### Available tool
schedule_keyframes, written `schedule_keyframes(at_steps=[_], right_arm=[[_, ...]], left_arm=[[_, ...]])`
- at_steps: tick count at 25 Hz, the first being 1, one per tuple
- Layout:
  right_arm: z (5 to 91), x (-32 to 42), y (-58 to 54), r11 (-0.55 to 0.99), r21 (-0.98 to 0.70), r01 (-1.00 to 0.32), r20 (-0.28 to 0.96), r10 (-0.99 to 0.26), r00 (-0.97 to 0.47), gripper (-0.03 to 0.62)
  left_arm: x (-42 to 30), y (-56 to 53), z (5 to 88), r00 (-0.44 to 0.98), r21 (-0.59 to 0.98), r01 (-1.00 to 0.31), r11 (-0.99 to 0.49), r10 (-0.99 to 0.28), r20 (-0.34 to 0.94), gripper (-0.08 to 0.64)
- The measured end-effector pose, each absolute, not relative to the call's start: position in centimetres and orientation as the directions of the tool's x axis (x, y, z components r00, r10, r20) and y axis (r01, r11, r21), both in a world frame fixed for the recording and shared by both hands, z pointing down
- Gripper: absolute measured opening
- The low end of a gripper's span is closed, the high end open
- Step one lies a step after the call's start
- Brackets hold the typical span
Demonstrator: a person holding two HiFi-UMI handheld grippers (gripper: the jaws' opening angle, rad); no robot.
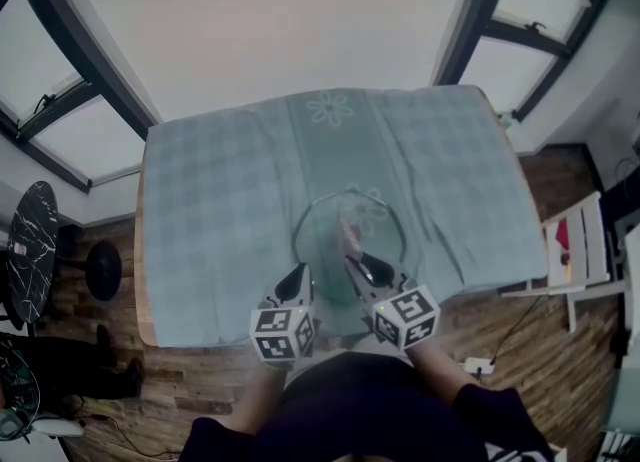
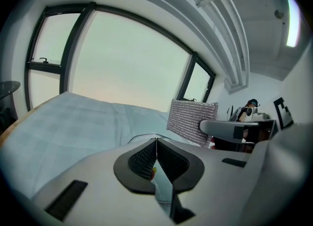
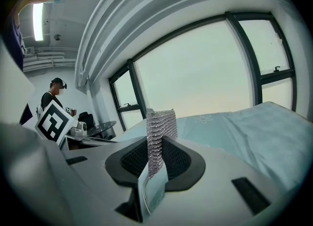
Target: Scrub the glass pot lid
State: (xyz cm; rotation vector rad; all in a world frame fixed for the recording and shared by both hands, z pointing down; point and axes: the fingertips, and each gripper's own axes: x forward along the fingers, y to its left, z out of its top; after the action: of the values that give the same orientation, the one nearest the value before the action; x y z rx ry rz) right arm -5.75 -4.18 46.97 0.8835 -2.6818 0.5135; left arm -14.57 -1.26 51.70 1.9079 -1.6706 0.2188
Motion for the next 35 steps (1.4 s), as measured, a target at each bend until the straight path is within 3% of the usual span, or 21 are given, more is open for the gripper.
schedule_keyframes(at_steps=[15,35], right_arm=[[50.1,-6.8,-11.6,0.770,-0.221,-0.598,0.427,-0.475,-0.770,0.078],[57.3,-6.6,-17.9,0.762,-0.136,-0.633,0.569,-0.463,-0.680,0.078]], left_arm=[[-16.2,-5.7,54.4,0.131,0.321,-0.945,0.053,-0.841,0.525,0.003],[-16.2,-8.6,58.2,0.141,0.329,-0.941,0.074,-0.799,0.584,0.004]])
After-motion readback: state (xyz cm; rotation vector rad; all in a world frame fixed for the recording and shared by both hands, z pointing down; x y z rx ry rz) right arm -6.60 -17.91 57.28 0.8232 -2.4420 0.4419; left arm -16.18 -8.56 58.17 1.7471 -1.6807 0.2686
